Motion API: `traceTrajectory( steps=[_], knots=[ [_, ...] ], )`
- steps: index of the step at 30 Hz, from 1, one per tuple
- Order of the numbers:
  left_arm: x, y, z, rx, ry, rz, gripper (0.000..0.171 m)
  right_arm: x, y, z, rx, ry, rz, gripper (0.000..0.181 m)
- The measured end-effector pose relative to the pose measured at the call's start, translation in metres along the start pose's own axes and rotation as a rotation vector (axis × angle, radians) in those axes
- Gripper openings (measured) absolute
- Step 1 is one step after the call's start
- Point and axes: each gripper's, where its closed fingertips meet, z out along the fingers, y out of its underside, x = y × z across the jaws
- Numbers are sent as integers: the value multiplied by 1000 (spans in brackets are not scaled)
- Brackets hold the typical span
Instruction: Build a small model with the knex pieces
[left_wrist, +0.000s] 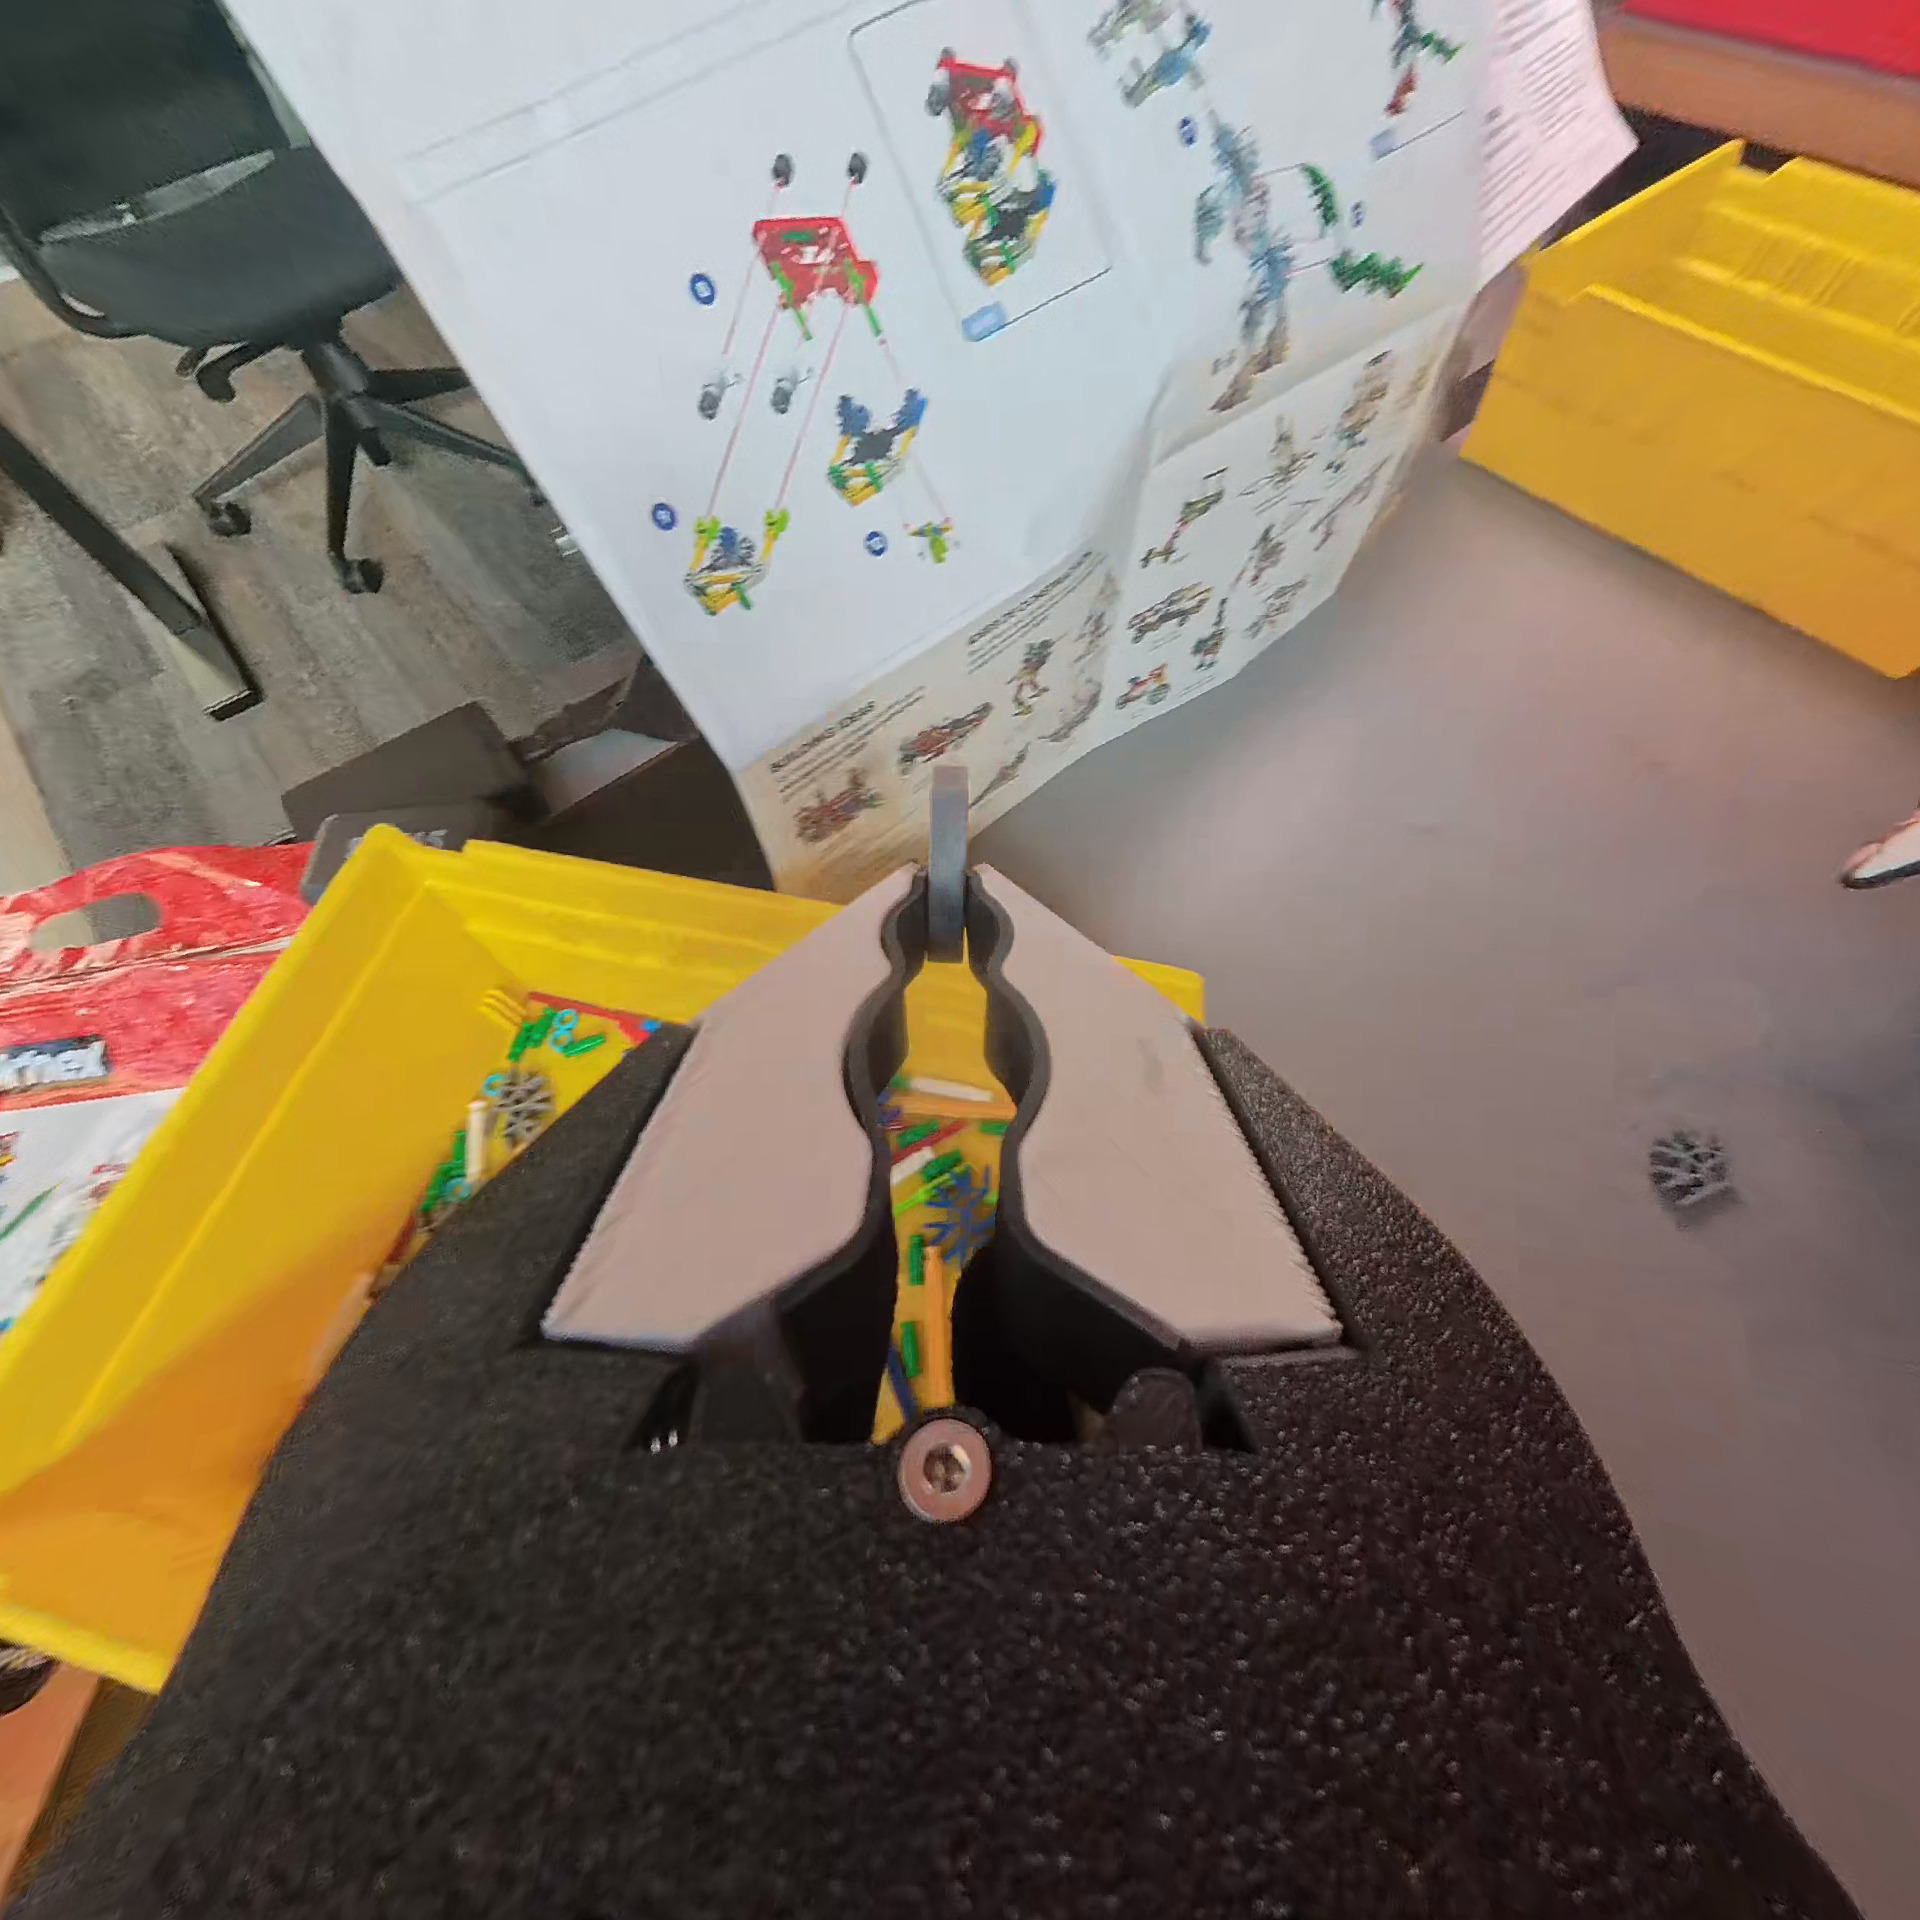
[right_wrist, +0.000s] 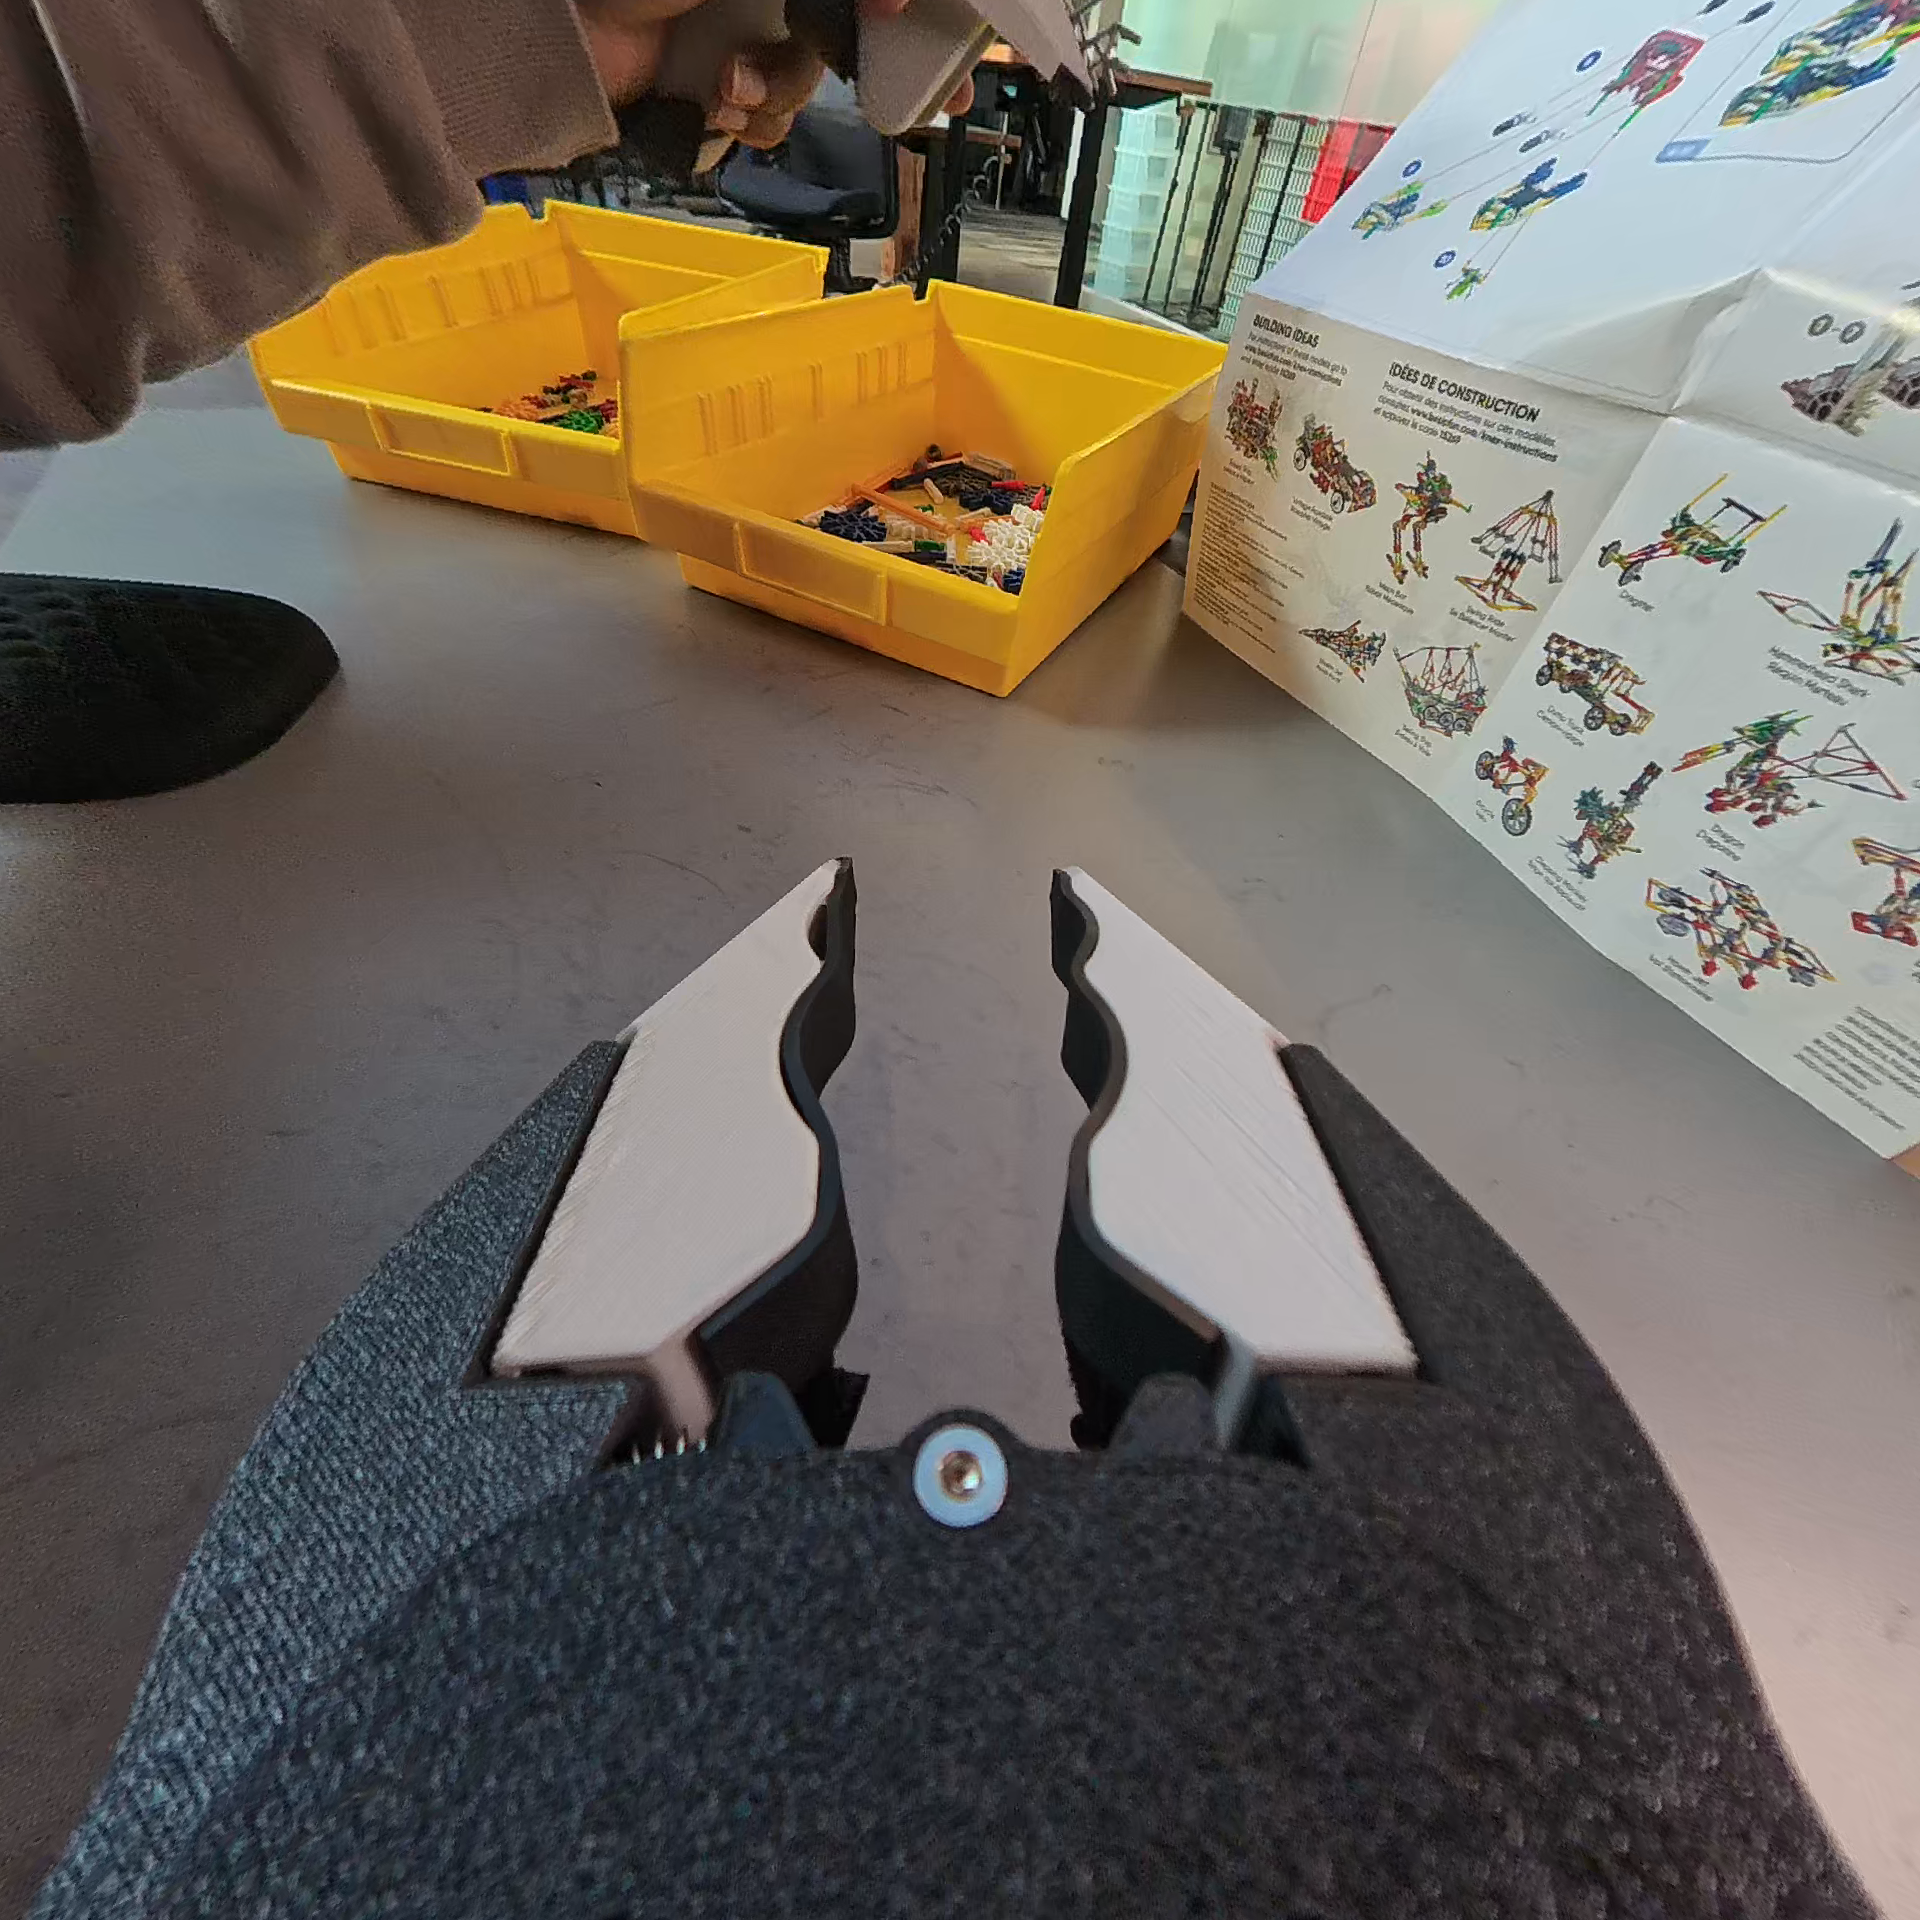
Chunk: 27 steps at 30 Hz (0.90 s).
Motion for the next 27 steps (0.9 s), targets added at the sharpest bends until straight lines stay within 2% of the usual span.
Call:
traceTrajectory(
  steps=[6,11,16,19,22,27],
  knots=[
    [128,18,7,156,348,-158,6,0,-5,-3,17,8,-10,35],
    [205,46,32,226,490,-269,6,0,-3,-1,14,3,-2,35],
    [247,69,54,188,597,-319,6,-2,-1,0,2,-5,-18,35],
    [265,70,46,236,727,-362,6,-6,-3,-1,-2,-9,-58,36],
    [271,67,37,267,813,-406,6,-11,-6,-1,-1,-12,-102,36],
    [268,74,42,233,808,-447,6,-19,-3,3,4,-44,-117,36]
  ],
)
